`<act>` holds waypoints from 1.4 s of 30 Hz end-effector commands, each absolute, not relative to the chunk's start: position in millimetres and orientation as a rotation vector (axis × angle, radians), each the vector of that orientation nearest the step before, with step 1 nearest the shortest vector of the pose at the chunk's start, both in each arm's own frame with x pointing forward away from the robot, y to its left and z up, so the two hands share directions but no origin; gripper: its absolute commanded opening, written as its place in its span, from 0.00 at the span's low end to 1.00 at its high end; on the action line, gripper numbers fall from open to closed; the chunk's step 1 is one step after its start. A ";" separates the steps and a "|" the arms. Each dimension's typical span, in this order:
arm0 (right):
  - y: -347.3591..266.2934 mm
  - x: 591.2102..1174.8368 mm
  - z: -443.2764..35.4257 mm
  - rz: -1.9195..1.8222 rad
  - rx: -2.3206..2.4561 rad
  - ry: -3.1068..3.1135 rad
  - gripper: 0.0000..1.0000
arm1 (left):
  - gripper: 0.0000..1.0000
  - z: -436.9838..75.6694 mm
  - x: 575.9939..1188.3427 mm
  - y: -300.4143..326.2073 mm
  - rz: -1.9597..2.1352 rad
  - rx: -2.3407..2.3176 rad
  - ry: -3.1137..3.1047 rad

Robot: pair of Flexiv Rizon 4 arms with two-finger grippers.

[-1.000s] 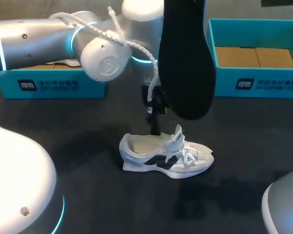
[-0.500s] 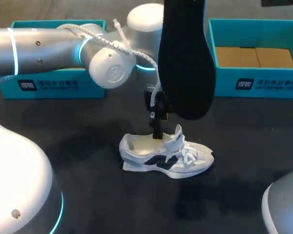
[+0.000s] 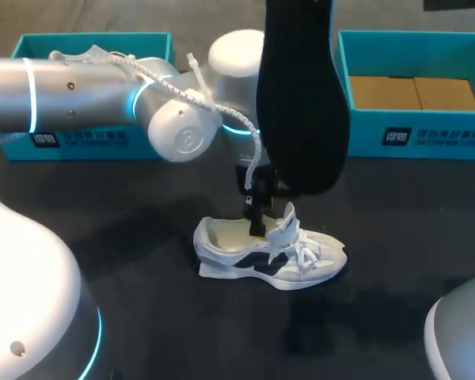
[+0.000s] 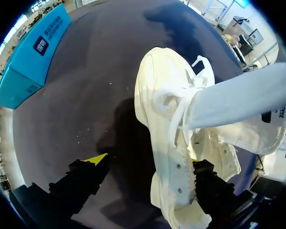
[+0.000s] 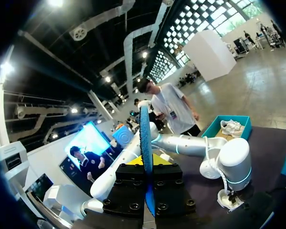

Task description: Take the shoe out of the shoebox, open the shoe tongue, remove and reinsert the insole, then place the shoe into the shoebox

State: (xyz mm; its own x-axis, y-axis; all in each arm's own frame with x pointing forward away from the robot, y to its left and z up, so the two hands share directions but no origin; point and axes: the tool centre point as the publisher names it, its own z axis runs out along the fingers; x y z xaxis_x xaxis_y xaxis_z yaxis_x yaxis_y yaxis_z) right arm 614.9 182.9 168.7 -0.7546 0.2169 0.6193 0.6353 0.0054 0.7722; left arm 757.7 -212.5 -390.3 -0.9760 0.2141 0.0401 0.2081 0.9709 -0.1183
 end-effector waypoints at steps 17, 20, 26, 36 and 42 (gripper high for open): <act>186.8 617.2 170.2 -1.803 -0.880 -1.965 0.00 | 0.00 -399.7 744.6 -216.4 0.153 -0.368 -3.081; 186.8 617.2 170.2 -1.803 -0.880 -1.965 0.00 | 0.00 -398.3 744.8 -213.4 0.160 -0.371 -3.079; 186.8 617.2 170.2 -1.803 -0.880 -1.965 0.00 | 0.00 -387.5 747.6 -205.1 0.182 -0.394 -3.074; 186.8 617.2 170.2 -1.803 -0.880 -1.965 0.00 | 0.00 -358.1 761.0 -180.1 0.217 -0.661 -3.014; 186.8 617.2 170.2 -1.803 -0.880 -1.965 0.00 | 0.00 -346.2 768.1 -161.7 0.167 -1.022 -2.919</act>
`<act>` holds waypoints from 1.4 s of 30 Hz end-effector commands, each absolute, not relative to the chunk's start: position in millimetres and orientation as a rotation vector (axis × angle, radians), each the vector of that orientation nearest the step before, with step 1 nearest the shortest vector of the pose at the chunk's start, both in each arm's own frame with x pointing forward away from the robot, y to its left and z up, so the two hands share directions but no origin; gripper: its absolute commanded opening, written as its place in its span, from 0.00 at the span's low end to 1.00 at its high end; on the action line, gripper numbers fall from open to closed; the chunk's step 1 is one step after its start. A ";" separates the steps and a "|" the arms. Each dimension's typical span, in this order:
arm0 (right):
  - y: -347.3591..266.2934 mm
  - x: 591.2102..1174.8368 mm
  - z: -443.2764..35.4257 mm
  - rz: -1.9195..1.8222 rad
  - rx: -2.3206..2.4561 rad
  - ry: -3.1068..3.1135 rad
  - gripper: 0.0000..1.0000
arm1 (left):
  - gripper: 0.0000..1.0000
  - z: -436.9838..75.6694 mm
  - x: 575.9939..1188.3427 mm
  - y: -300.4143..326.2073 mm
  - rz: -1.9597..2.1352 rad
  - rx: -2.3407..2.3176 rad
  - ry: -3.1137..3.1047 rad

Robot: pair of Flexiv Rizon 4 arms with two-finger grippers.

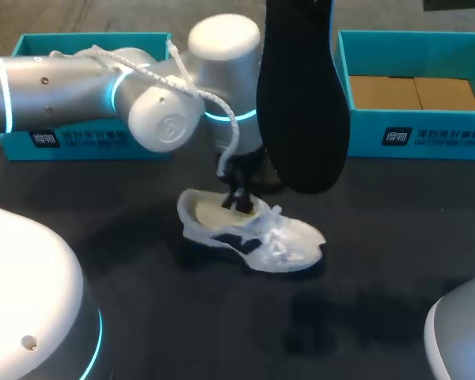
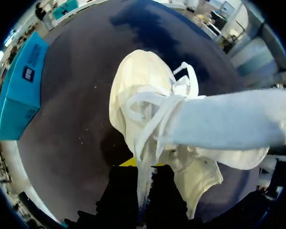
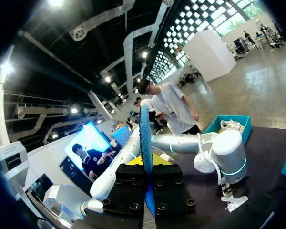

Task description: Take the shoe out of the shoebox, open the shoe tongue, remove and reinsert the insole, then place the shoe into the shoebox

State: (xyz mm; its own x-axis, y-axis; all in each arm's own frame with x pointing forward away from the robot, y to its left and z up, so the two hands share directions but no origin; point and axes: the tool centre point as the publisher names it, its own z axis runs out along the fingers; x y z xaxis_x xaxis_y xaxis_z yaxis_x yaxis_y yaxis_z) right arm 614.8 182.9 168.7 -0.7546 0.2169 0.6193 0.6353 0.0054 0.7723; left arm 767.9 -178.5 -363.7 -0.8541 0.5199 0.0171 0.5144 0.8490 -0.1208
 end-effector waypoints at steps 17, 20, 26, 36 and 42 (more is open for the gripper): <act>186.8 617.2 170.2 -1.803 -0.880 -1.965 0.00 | 0.00 -328.0 752.4 -130.6 -0.036 -2.014 -2.382; 186.8 617.2 170.2 -1.803 -0.880 -1.965 0.00 | 0.00 -327.2 748.6 -129.2 -0.053 -2.116 -2.288; 186.8 617.2 170.2 -1.803 -0.880 -1.965 0.00 | 0.00 -331.5 748.8 -138.5 -0.072 -2.241 -2.135; 186.8 617.2 170.2 -1.803 -0.880 -1.965 0.00 | 0.00 -342.3 742.2 -155.9 -0.101 -2.335 -1.977; 186.8 617.2 170.2 -1.803 -0.880 -1.965 0.00 | 0.00 -352.5 740.7 -170.7 -0.087 -2.303 -1.990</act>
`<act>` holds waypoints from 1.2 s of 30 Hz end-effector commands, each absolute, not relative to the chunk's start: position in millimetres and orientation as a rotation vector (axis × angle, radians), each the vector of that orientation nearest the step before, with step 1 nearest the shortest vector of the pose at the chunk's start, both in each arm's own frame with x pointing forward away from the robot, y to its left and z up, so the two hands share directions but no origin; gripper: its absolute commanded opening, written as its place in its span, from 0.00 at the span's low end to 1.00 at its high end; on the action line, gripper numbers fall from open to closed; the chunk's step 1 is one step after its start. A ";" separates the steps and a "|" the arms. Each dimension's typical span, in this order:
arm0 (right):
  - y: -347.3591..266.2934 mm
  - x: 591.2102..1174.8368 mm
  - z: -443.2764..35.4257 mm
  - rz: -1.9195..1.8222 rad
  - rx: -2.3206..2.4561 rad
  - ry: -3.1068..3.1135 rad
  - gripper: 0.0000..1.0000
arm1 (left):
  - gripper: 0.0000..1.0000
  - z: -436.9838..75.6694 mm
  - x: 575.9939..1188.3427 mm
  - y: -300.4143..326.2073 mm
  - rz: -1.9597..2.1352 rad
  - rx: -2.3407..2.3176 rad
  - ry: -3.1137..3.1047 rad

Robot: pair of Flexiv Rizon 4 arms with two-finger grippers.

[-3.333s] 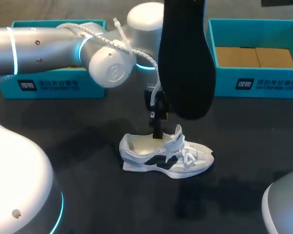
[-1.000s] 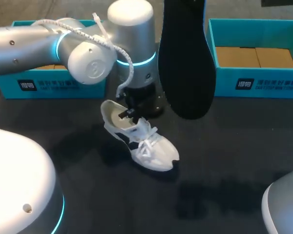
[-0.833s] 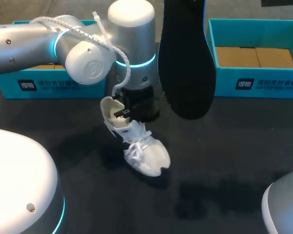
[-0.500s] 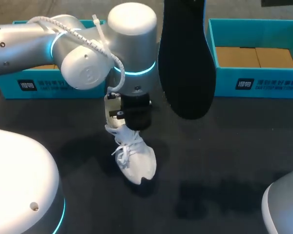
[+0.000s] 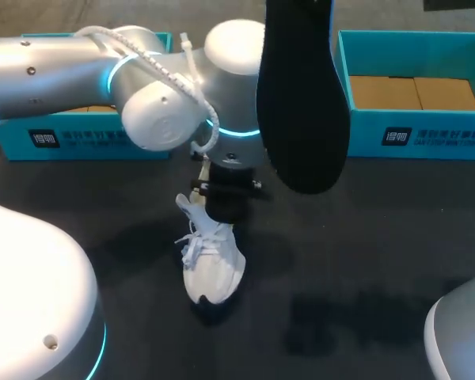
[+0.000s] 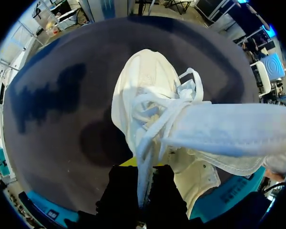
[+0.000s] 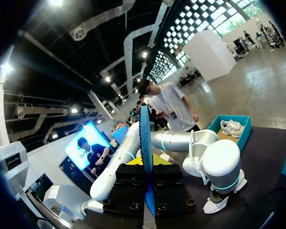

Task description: Take the shoe out of the shoebox, open the shoe tongue, remove and reinsert the insole, then place the shoe into the shoebox

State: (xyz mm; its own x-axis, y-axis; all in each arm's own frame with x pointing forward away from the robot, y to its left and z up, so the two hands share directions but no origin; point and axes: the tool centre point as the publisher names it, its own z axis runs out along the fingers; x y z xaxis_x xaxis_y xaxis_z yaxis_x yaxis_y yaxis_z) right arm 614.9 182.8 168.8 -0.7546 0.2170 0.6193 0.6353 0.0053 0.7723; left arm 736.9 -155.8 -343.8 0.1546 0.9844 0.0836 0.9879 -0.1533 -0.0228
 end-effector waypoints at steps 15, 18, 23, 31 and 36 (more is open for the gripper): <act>186.8 617.2 170.2 -1.803 -0.880 -1.965 0.00 | 0.00 -373.8 742.6 -192.8 -0.093 -2.238 -2.025; 186.8 617.2 170.2 -1.803 -0.880 -1.965 0.00 | 0.00 -379.5 742.8 -194.4 -0.097 -2.216 -2.036; 186.8 617.2 170.2 -1.803 -0.880 -1.965 0.00 | 0.00 -389.2 745.1 -197.3 -0.105 -2.184 -2.053; 186.8 617.2 170.2 -1.803 -0.880 -1.965 0.00 | 1.00 -393.8 748.4 -198.7 -0.113 -2.172 -2.080; 186.8 617.2 170.2 -1.803 -0.880 -1.965 0.00 | 1.00 -385.6 750.5 -199.3 -0.076 -2.177 -2.107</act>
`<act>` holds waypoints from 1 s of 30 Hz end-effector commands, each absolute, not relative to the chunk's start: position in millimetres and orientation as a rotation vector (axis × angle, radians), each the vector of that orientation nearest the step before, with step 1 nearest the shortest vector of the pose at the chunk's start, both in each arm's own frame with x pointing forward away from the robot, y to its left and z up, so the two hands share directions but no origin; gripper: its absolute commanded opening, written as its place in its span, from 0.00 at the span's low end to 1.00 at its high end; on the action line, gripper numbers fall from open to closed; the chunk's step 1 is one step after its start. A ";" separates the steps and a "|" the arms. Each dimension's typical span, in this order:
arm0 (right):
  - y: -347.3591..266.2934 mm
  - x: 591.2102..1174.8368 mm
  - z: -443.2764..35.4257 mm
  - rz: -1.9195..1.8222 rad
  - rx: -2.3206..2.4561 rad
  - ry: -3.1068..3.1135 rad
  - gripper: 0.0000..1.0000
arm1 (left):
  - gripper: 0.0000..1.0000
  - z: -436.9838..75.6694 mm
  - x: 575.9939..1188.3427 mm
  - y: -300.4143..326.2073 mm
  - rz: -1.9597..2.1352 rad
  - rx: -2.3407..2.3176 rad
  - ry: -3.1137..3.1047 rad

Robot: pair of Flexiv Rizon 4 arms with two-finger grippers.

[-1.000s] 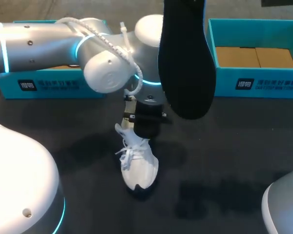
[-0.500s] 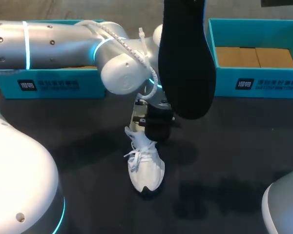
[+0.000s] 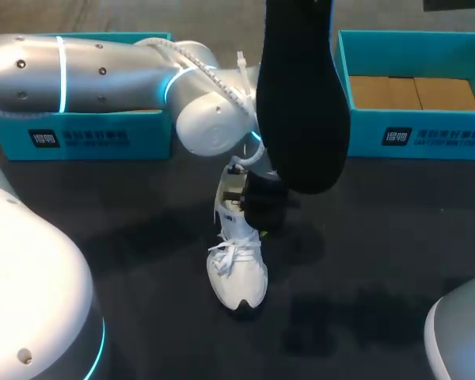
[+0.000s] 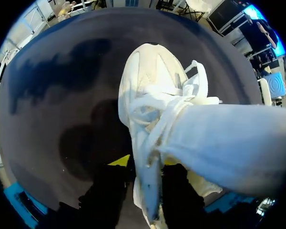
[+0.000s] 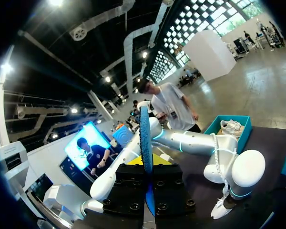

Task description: Take the shoe out of the shoebox, open the shoe tongue, remove and reinsert the insole, then place the shoe into the shoebox

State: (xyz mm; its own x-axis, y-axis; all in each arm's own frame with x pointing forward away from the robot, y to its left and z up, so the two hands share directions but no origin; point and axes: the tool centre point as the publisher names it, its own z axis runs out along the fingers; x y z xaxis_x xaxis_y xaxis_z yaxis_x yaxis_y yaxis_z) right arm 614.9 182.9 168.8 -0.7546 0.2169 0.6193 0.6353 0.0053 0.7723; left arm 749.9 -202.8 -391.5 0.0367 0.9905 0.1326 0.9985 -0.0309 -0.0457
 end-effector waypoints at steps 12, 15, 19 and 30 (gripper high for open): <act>186.8 617.2 170.2 -1.803 -0.880 -1.965 0.00 | 1.00 -333.5 756.8 -199.6 0.210 -2.229 -2.227; 186.8 617.2 170.2 -1.803 -0.880 -1.965 0.00 | 1.00 -314.7 759.8 -198.3 0.324 -2.234 -2.277; 186.8 617.2 170.2 -1.803 -0.880 -1.965 0.00 | 1.00 -286.2 764.8 -194.3 0.483 -2.235 -2.334; 186.8 617.2 170.2 -1.803 -0.880 -1.965 0.00 | 1.00 -233.6 780.8 -174.9 0.914 -2.197 -2.475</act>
State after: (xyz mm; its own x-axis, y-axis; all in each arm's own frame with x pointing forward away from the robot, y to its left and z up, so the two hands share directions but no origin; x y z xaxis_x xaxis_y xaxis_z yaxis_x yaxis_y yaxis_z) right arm 614.8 182.8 168.7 -0.7546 0.2170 0.6192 0.6352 0.0053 0.7723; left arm 781.3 -197.8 -243.1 -0.1214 0.9373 -0.3266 0.9788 0.0583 -0.1964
